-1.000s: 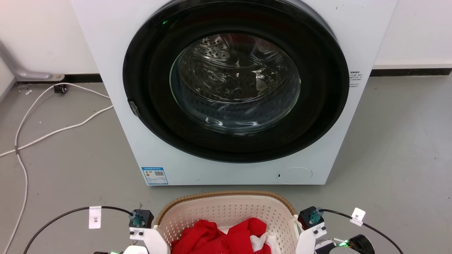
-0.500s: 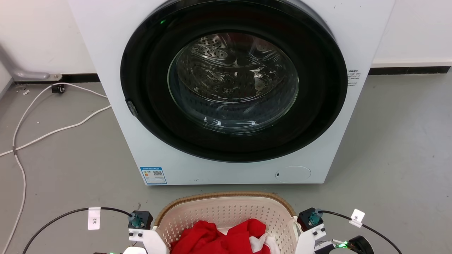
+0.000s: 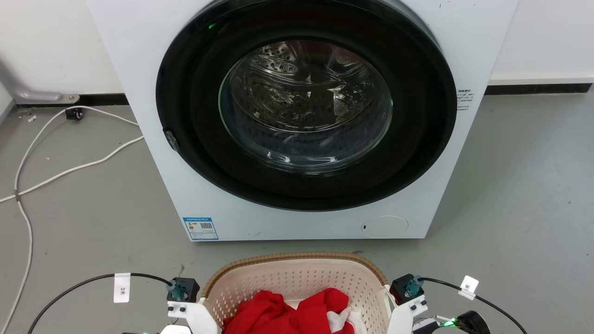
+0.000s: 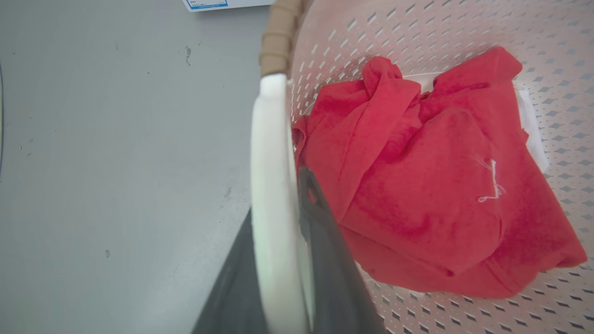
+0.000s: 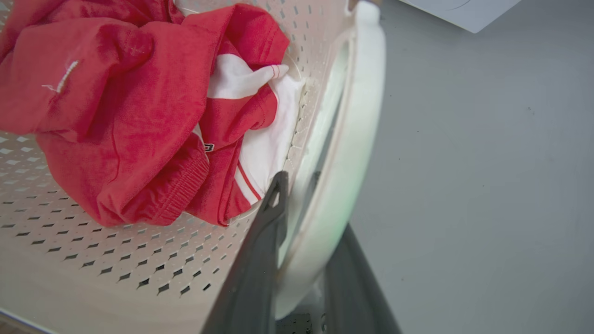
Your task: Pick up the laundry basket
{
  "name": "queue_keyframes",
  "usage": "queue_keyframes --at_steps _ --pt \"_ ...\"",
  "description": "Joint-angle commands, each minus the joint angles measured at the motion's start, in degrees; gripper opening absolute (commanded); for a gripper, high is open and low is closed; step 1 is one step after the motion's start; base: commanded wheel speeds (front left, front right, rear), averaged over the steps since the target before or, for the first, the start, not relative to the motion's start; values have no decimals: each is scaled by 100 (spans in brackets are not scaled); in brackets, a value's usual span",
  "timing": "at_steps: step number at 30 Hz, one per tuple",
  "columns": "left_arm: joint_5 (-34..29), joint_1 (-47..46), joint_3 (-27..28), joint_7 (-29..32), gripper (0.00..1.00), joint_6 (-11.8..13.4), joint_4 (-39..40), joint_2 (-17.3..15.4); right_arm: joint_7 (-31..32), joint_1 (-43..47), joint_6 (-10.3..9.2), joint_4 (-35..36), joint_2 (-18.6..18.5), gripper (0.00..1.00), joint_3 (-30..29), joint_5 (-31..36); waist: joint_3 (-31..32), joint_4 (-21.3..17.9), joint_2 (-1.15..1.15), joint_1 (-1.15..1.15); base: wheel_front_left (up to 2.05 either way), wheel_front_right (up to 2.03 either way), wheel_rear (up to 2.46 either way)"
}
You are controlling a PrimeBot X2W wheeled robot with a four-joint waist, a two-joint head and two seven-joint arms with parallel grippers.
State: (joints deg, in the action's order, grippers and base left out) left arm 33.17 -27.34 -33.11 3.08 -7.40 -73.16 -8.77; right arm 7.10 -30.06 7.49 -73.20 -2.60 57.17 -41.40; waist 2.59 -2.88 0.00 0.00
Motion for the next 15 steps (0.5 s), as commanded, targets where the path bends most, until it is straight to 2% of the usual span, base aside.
queue_keyframes --at_steps 1,15 --pt "23 -106 -47 -62 0 -6 -1 -123 -2 -27 1 -51 -74 0 62 -11 -8 -2 0 0 0 0 0" --pt "282 -160 -287 -113 0 -7 -22 -179 -26 -72 1 -66 -74 0 268 -211 -47 -17 0 0 0 0 0"
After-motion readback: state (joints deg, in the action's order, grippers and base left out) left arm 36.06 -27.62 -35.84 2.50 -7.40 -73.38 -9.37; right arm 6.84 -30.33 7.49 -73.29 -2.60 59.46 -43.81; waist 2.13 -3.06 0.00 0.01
